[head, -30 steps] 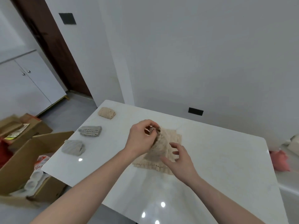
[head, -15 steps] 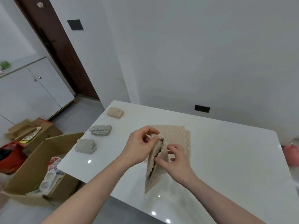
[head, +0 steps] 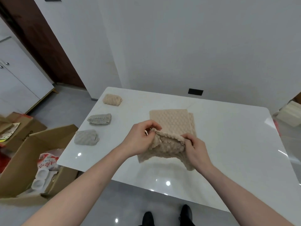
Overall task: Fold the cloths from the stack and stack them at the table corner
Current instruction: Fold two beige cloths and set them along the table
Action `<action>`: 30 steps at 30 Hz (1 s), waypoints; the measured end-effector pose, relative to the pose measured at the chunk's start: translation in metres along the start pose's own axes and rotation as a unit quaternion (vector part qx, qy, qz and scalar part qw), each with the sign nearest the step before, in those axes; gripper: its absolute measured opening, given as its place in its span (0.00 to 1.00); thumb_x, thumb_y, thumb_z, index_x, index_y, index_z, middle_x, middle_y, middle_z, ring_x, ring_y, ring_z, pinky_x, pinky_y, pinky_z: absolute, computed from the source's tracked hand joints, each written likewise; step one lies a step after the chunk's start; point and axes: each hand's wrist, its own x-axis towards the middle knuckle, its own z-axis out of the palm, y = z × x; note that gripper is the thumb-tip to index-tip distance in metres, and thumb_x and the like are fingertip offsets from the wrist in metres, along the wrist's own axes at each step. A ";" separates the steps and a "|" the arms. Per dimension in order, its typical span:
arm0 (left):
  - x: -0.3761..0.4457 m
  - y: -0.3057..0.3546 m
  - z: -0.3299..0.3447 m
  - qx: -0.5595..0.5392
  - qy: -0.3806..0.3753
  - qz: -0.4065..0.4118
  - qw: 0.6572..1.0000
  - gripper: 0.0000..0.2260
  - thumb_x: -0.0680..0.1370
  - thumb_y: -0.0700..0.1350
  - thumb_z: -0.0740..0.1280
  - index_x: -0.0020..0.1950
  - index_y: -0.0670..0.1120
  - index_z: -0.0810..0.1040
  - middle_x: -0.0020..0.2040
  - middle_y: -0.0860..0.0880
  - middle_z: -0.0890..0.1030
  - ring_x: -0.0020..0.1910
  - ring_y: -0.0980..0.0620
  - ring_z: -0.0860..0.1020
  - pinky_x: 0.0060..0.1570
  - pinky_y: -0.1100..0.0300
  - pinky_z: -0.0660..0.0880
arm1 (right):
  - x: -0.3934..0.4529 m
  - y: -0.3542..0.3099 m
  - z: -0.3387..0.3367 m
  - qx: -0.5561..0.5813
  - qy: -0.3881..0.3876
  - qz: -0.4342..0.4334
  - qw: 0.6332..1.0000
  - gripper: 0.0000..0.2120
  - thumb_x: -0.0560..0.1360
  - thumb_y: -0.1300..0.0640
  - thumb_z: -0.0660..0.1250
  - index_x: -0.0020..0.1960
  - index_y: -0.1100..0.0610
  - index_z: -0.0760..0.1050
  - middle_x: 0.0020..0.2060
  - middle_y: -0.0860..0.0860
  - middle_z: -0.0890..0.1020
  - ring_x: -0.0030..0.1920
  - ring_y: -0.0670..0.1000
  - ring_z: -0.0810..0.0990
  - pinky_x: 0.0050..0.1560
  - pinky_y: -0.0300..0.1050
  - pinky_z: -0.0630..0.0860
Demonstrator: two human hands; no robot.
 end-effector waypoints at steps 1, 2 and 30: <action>-0.001 -0.006 -0.001 0.004 -0.009 0.003 1.000 0.15 0.80 0.38 0.62 0.54 0.56 0.83 0.50 0.59 0.84 0.44 0.60 0.78 0.43 0.71 0.73 | -0.004 -0.001 0.002 -0.006 0.005 -0.001 1.000 0.16 0.82 0.61 0.59 0.45 0.45 0.81 0.40 0.38 0.84 0.45 0.38 0.80 0.45 0.32 0.73; -0.001 -0.013 -0.002 0.001 -0.017 0.002 1.000 0.16 0.80 0.38 0.61 0.55 0.57 0.83 0.50 0.59 0.83 0.44 0.59 0.78 0.42 0.70 0.73 | -0.008 -0.001 0.004 -0.015 0.008 -0.003 1.000 0.14 0.83 0.57 0.60 0.47 0.44 0.81 0.42 0.38 0.84 0.46 0.38 0.80 0.47 0.34 0.73; 0.001 -0.041 0.032 0.023 -0.143 -0.011 0.989 0.10 0.80 0.46 0.60 0.50 0.58 0.79 0.46 0.54 0.82 0.42 0.51 0.79 0.42 0.57 0.77 | -0.041 0.019 -0.046 0.044 -0.026 0.070 0.996 0.06 0.79 0.55 0.71 0.44 0.48 0.85 0.39 0.46 0.86 0.42 0.45 0.83 0.46 0.41 0.74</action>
